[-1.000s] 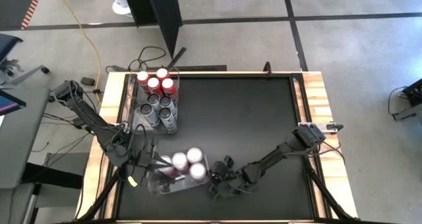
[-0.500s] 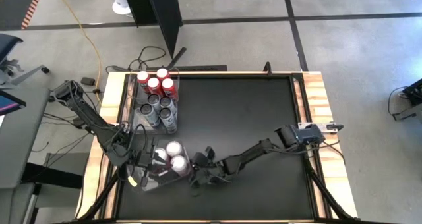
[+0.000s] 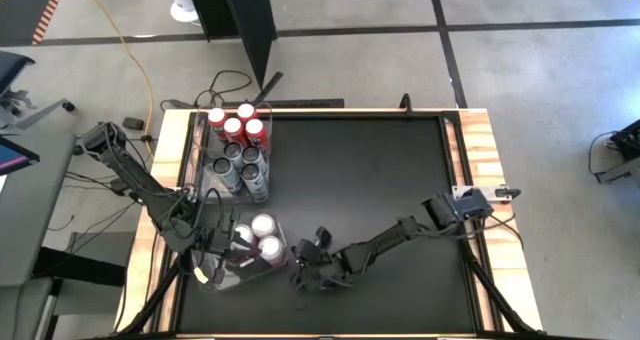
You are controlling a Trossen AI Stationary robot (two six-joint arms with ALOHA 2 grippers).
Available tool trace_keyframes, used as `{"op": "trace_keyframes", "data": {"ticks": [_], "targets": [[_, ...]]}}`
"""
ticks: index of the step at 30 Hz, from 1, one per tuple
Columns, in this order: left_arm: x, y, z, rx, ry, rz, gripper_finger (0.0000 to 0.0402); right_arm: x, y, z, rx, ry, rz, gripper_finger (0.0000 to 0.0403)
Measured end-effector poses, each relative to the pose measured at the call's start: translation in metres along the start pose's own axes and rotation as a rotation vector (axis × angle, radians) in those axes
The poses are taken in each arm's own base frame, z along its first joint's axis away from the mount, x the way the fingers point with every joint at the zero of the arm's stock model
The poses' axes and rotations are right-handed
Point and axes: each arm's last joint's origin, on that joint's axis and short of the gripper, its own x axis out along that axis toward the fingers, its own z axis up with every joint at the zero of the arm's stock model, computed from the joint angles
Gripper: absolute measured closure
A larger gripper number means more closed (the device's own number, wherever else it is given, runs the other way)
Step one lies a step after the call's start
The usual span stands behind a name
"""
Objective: Sort soda cans
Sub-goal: Move the bottom transparent bin to the bottom left of the table
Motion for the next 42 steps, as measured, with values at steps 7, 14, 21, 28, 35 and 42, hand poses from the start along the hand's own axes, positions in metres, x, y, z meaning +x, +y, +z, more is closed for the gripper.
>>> {"op": "trace_keyframes", "data": {"ticks": [7,14,21,28,35,42], "targets": [[0.000,0.000,0.000,-0.001,0.000,0.000,0.0401,-0.022,0.016,-0.020,-0.008,0.043,0.009,0.0396],[0.000,0.000,0.000,-0.014,0.000,0.000,0.0401,-0.040,0.038,-0.032,-0.085,0.072,0.161,0.0396],[-0.002,-0.006,-0.002,-0.086,0.020,-0.124,0.0401,-0.041,0.046,-0.030,-0.128,0.058,0.291,0.0396],[-0.012,-0.024,0.002,-0.118,0.039,-0.334,0.0401,-0.040,0.046,-0.028,-0.168,0.042,0.303,0.0396],[-0.018,-0.033,0.007,-0.180,0.065,-0.449,0.0401,-0.033,0.044,-0.021,-0.238,0.008,0.340,0.0396],[-0.022,-0.044,-0.011,-0.374,0.283,-0.483,0.0401,-0.025,0.037,-0.014,-0.227,0.002,0.319,0.0396]]}}
